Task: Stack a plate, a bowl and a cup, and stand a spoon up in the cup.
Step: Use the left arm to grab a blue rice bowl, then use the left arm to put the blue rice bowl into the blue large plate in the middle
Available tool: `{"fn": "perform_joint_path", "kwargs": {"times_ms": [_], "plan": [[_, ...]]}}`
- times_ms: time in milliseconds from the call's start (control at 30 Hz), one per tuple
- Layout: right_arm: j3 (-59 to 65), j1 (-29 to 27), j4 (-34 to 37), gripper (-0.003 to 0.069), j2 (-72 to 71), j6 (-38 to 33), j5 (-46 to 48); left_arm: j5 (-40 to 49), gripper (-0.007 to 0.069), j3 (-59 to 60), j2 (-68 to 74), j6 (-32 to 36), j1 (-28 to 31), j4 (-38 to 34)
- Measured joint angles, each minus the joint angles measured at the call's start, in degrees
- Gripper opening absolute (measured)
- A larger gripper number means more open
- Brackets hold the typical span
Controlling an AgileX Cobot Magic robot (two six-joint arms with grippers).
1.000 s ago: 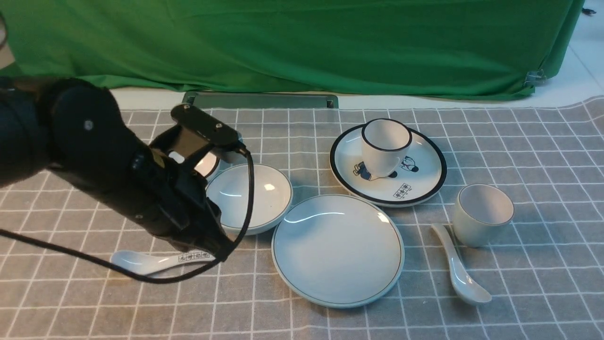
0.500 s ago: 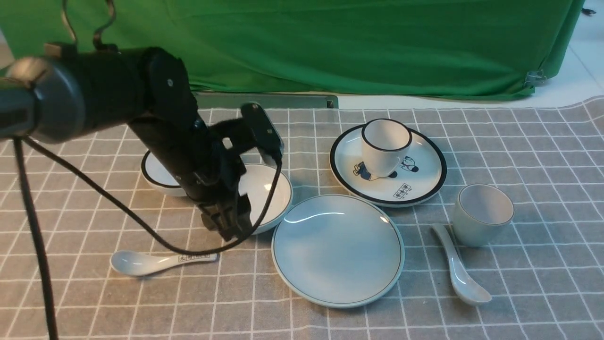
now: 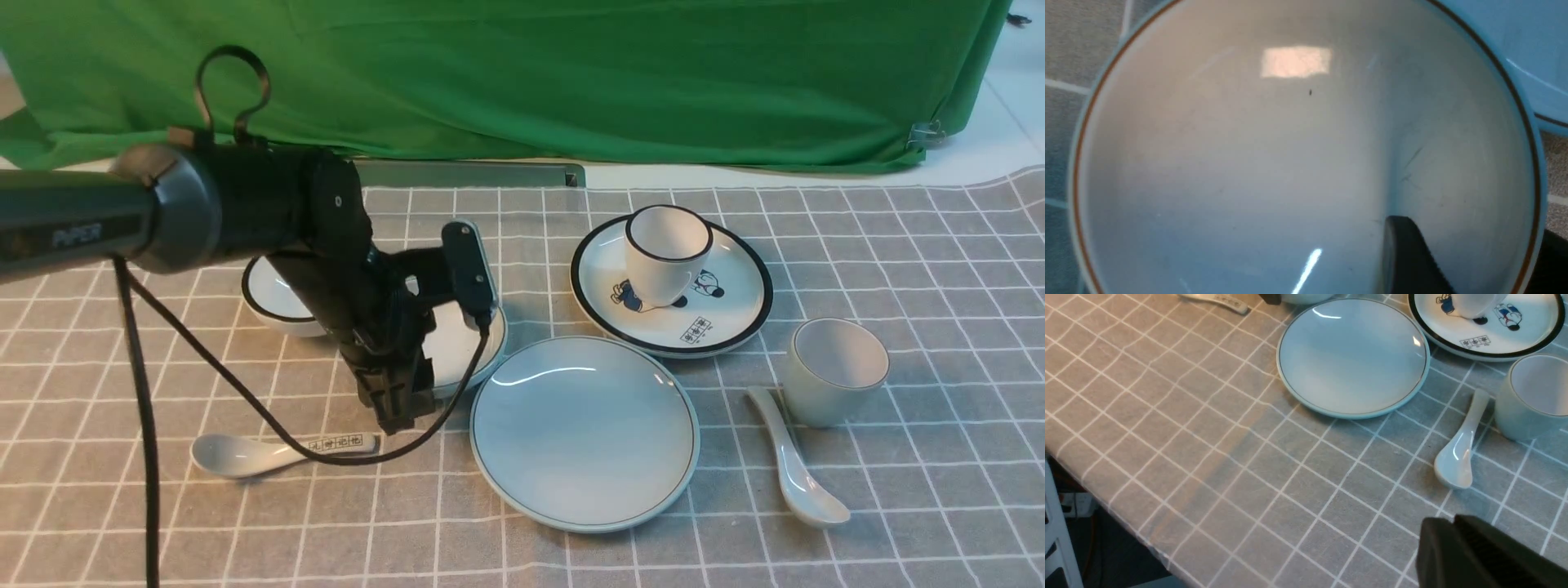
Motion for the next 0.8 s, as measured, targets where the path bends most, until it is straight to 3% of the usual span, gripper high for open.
{"fn": "perform_joint_path", "kwargs": {"times_ms": [67,200,367,433,533,800], "plan": [[0.0,0.0,0.3,0.0069,0.0,0.3,0.0,0.5,0.0136,-0.5,0.2,1.3,-0.3,0.0],[0.0,0.0,0.6,0.0069,0.0,0.6,0.0,2.1,0.0043,-1.0,-1.6,1.4,-1.6,0.9],[0.0,0.0,0.5,0.0069,0.0,0.4,0.0,5.6,0.0026,-1.0,-4.9,-3.4,-5.1,1.7],[0.0,0.0,0.5,0.0069,0.0,0.0,0.0,6.2,0.0025,-1.0,-8.5,-8.9,-9.2,2.9],[0.0,0.0,0.5,0.0069,0.0,-0.1,0.0,5.9,0.0025,-1.0,-11.1,-11.2,-13.0,2.9],[0.0,0.0,0.4,0.0069,0.0,-0.3,0.0,-0.7,0.0025,-1.0,-7.5,-16.5,-23.7,4.1]]}}
